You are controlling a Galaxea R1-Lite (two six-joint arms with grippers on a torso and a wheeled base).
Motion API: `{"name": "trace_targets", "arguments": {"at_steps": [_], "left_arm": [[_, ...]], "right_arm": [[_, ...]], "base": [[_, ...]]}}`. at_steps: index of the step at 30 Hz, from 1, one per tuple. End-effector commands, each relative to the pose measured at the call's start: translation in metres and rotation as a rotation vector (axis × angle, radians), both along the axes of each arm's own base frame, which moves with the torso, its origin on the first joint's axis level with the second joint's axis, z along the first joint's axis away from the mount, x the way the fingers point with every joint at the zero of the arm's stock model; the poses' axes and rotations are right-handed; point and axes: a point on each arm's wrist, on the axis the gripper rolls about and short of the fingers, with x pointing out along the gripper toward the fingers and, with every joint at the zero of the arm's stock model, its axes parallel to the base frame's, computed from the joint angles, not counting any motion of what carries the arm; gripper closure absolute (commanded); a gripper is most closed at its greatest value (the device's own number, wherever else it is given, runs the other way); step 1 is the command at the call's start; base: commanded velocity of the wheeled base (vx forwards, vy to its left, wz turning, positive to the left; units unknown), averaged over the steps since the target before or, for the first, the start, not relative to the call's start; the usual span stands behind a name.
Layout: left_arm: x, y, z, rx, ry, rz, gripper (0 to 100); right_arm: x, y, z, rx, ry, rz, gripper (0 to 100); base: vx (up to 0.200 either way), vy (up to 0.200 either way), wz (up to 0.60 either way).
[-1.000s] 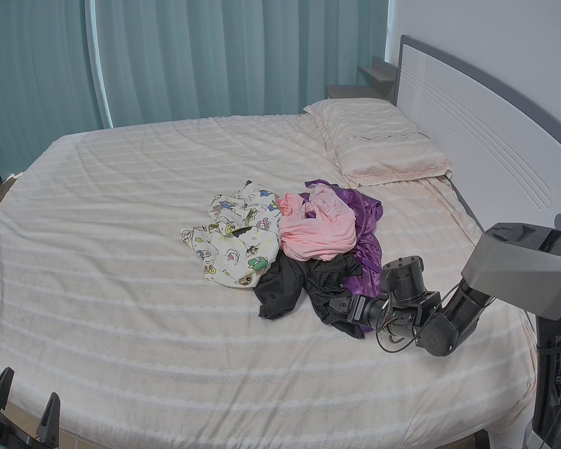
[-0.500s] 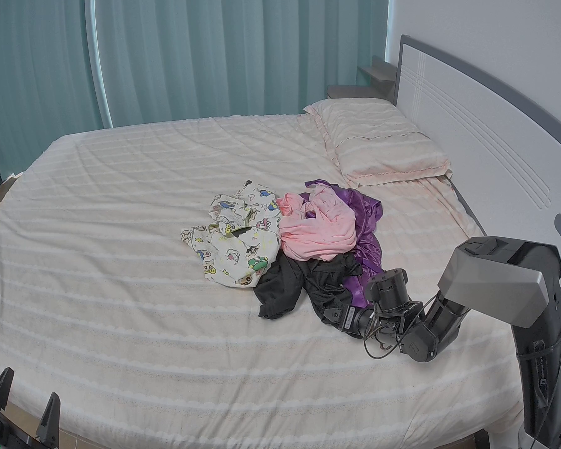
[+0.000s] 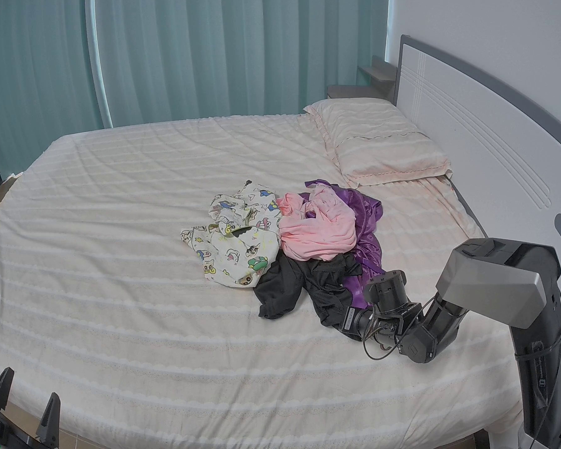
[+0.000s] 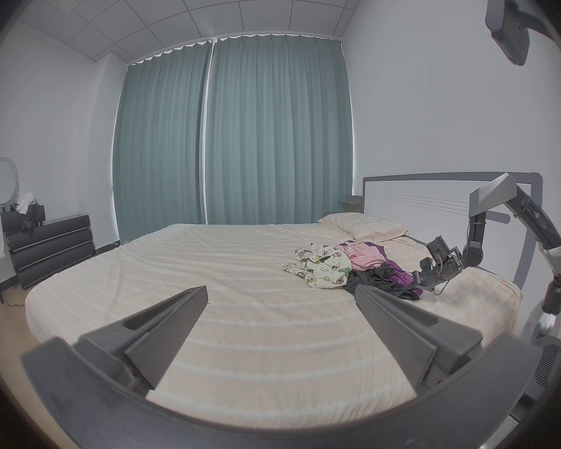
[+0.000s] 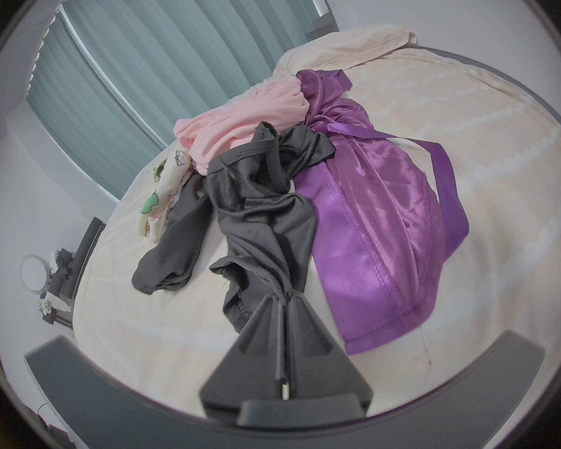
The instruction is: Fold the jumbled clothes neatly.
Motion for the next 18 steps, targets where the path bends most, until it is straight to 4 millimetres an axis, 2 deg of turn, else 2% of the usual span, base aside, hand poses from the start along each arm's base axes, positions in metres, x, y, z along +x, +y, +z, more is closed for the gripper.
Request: {"name": "trace_targets", "arguments": {"at_steps": [1,3,4,6,10,12,13,15,16,17,18], "left_arm": [[0.0,0.0,-0.005,0.0,0.0,0.0,0],[0.0,0.0,-0.005,0.003,0.0,0.0,0],[0.0,0.0,-0.005,0.003,0.0,0.0,0],[0.0,0.0,-0.005,0.006,0.0,0.002,0],[0.0,0.0,-0.005,0.009,-0.002,0.002,0],[0.0,0.0,-0.005,0.014,-0.002,-0.001,0],[0.0,0.0,-0.005,0.034,-0.004,-0.001,0],[0.0,0.0,-0.005,0.037,-0.004,-0.001,0],[0.0,0.0,-0.005,0.038,-0.004,-0.005,0],[-0.001,0.0,0.0,0.029,-0.033,-0.007,0],[-0.006,0.0,0.018,-0.007,-0.123,-0.019,0]], "right_arm": [[-0.024,-0.015,0.031,0.049,0.011,0.036,100],[-0.039,-0.022,0.044,0.094,0.018,0.084,100],[-0.039,-0.022,0.044,0.094,0.018,0.084,100],[-0.062,-0.033,0.062,0.171,0.001,0.137,100],[-0.095,-0.049,0.084,0.283,-0.044,0.209,100],[-0.102,-0.054,0.087,0.301,-0.057,0.224,100],[-0.115,-0.063,0.093,0.329,-0.083,0.252,100],[-0.124,-0.067,0.097,0.346,-0.096,0.273,100],[-0.135,-0.073,0.101,0.369,-0.111,0.302,100],[-0.142,-0.078,0.105,0.384,-0.126,0.32,100],[-0.148,-0.081,0.107,0.398,-0.142,0.333,100]], "base": [[0.0,0.0,0.0],[0.0,0.0,0.0],[0.0,0.0,0.0],[0.0,0.0,0.0],[0.0,0.0,0.0],[0.0,0.0,0.0],[0.0,0.0,0.0],[0.0,0.0,0.0],[0.0,0.0,0.0],[0.0,0.0,0.0],[0.0,0.0,0.0]]}}
